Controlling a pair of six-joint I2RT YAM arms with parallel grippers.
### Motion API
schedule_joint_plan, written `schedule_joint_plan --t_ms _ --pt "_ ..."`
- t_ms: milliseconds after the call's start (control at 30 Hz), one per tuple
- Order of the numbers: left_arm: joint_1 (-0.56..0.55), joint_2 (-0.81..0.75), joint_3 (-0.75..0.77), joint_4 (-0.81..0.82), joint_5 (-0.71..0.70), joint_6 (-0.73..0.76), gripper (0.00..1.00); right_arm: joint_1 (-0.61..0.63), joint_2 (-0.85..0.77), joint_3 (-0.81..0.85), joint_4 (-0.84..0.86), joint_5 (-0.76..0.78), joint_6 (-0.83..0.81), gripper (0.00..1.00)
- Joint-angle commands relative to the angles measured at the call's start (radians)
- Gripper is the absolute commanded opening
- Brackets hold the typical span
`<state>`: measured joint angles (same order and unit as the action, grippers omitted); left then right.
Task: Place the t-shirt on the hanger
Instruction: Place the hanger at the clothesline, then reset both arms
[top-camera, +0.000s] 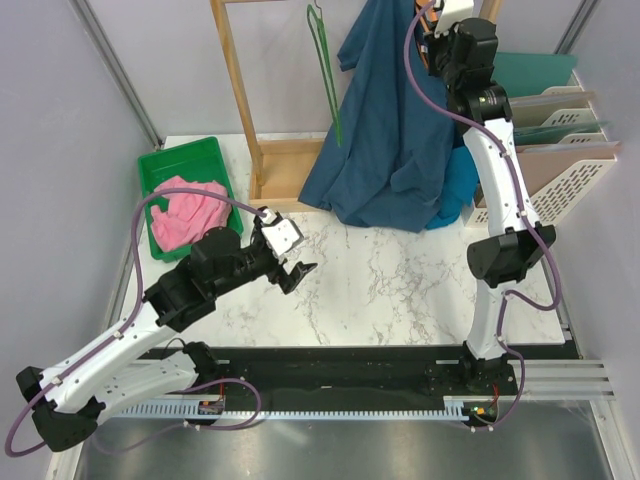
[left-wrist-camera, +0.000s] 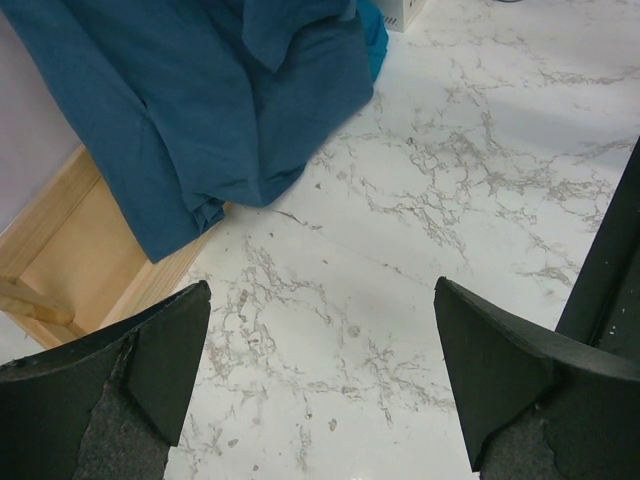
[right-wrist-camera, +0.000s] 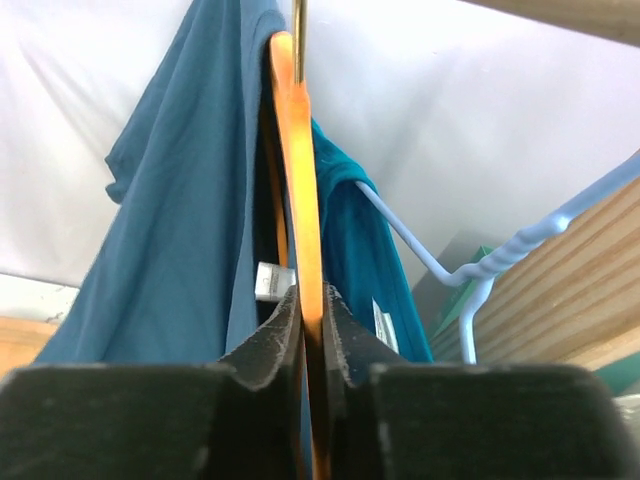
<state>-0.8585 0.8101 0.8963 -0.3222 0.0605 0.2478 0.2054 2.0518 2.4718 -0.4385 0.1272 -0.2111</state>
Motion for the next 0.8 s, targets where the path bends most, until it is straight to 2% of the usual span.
schedule_joint_plan --t_ms 0,133,200,333,367,433,467,567,767 --pt "0.012 -0.006 0.009 -0.012 0.022 -0.045 0.99 0.0 -0.065 -0.072 0.199 -0.052 0.042 0.25" --pt "0.01 0.006 0.023 -0.014 0.032 -0.051 0.99 0.0 -0.137 -0.16 0.182 -0.058 0.052 0.28" --pt "0.01 0.011 0.026 -0.015 0.033 -0.053 0.99 -0.001 -0.157 -0.183 0.173 -0.06 0.052 0.36" --pt "0.012 0.015 0.027 -0.015 0.033 -0.053 0.99 0.0 -0.218 -0.227 0.146 -0.096 0.07 0.57" --pt "0.01 0.015 0.027 -0.017 0.032 -0.056 0.99 -0.001 -0.226 -0.228 0.141 -0.124 0.07 0.65" --pt "0.015 0.017 0.029 -0.018 0.025 -0.065 0.99 0.002 -0.26 -0.226 0.132 -0.126 0.088 0.73" --pt "0.016 0.017 0.03 -0.024 0.027 -0.064 0.99 0.002 -0.272 -0.223 0.129 -0.126 0.088 0.83" --pt "0.021 0.018 0.032 -0.028 0.027 -0.073 0.99 0.003 -0.324 -0.223 0.126 -0.12 0.088 0.98" --pt "0.068 0.061 0.07 -0.06 0.071 -0.119 0.99 0.003 -0.456 -0.26 0.112 -0.124 0.088 0.98"
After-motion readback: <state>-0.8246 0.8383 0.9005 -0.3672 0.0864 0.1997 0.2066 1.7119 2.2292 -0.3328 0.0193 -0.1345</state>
